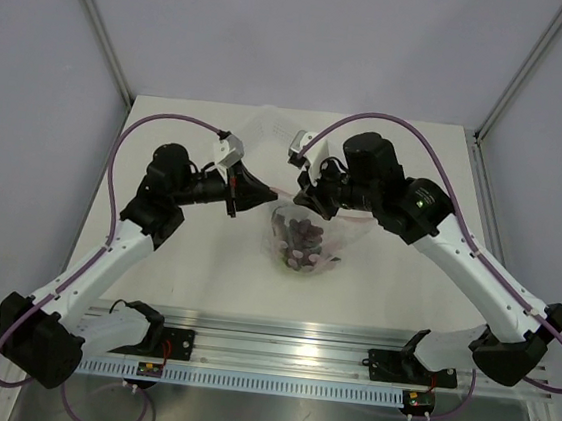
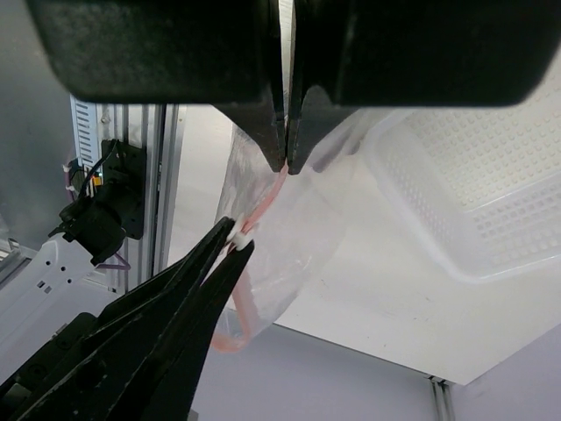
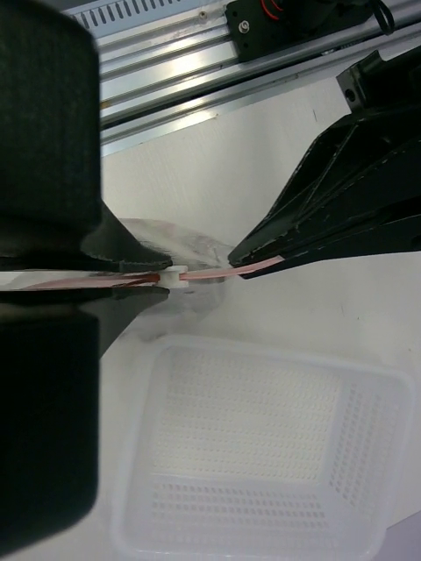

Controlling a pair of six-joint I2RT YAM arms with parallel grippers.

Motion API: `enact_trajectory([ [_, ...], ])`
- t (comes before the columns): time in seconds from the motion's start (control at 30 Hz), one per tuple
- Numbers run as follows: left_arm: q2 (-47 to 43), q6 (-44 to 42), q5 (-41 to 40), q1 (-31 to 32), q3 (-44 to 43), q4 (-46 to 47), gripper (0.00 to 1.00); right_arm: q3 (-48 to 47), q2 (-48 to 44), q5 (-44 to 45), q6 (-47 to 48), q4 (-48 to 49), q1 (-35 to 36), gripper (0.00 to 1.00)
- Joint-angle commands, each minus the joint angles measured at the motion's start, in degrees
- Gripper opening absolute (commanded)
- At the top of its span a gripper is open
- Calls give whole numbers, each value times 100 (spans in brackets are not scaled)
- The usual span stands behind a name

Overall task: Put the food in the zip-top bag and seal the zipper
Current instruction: Zip the zipper food storage bag at the center of the board.

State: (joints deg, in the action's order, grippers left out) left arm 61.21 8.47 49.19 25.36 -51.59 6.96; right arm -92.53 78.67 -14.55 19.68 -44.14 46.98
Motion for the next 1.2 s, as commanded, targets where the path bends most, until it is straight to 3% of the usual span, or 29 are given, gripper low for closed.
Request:
enact_trajectory([
  [0.0, -171, -30, 100, -190, -17, 350, 0, 182, -352, 373, -78, 46, -57, 2],
  [0.3, -241, -91, 117, -278, -113, 104, 0, 209, -502, 426, -149, 72, -58, 0],
  [0.33, -154, -100, 274, -278, -184, 34, 38, 183, -493, 383, -158, 72, -66, 0],
  [0.4, 56, -109, 477, -278, -446, -194, 58, 131, -458, 339, -166, 72, -58, 0],
  [0.43, 127, -74, 625, -278, -535, -239, 67, 113, -423, 312, -184, 81, -58, 0],
  [0.57, 418, -74, 890, -260, -747, -336, 70, 60, -353, 259, -202, 99, -58, 0],
  [0.83, 699, 5, 1215, -84, -879, -161, 59, 25, -309, 250, -245, 160, -58, 0],
  [0.9, 778, 154, 1320, -76, -905, -73, 46, 33, -283, 250, -298, 204, -66, 0],
  [1.0, 875, 208, 1515, -76, -1028, -106, 0, 25, -239, 215, -395, 222, -66, 0],
  [1.17, 735, 339, 997, -76, -870, -99, 0, 217, -361, 198, -395, 300, -58, 0],
])
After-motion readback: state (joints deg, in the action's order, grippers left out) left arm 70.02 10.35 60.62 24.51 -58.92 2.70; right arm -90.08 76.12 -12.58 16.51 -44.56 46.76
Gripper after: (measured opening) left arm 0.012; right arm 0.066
